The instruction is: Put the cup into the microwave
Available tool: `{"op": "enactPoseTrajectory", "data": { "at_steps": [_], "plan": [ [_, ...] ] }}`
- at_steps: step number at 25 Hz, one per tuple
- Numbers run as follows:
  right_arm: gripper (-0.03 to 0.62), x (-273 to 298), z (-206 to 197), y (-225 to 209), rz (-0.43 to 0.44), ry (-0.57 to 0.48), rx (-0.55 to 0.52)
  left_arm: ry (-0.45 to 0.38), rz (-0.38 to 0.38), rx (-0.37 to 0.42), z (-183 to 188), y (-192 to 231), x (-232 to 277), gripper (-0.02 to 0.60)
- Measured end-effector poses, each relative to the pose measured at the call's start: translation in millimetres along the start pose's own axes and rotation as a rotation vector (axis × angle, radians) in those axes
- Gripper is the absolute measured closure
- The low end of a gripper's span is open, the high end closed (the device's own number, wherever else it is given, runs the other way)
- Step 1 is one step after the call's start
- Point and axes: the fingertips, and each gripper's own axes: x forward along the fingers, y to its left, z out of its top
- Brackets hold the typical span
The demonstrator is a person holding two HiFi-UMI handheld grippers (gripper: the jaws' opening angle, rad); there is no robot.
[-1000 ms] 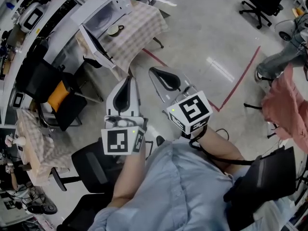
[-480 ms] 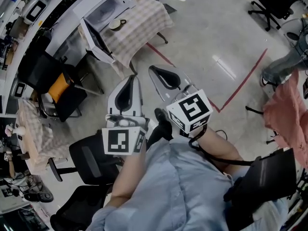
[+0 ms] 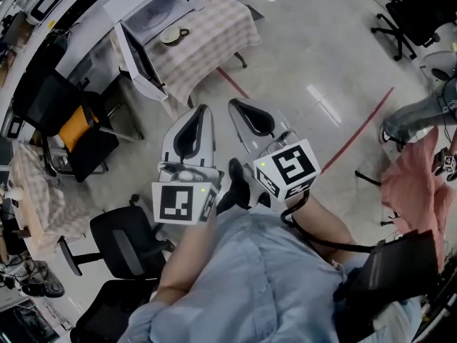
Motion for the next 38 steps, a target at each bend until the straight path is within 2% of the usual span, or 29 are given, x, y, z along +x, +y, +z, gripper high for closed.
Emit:
{"op": "enactPoseTrajectory", "data": {
  "at_steps": [8,17,28,38],
  "plan": [
    [0.591,86.2,2.1,-19.0,0.027,0.045,-0.021,-0.009,0.007,-0.056,-6.8,65.7,49.8,0.577],
    [0.591,170.2,13.1,-9.4,0.074,0.055,-0.043,-0.014,-0.027,-0.074,-4.8,122.9,75.1,0.577],
    [0.591,207.2,23.6,-16.2,0.028,0.047,-0.082,-0.049,-0.062,-0.095,-2.9,157.4,95.5,0.577],
    [0.591,226.2,32.8,-29.3,0.028,0.033,-0.094,-0.058,-0.072,-0.092,0.0,167.3,117.2,0.577]
  ]
}}
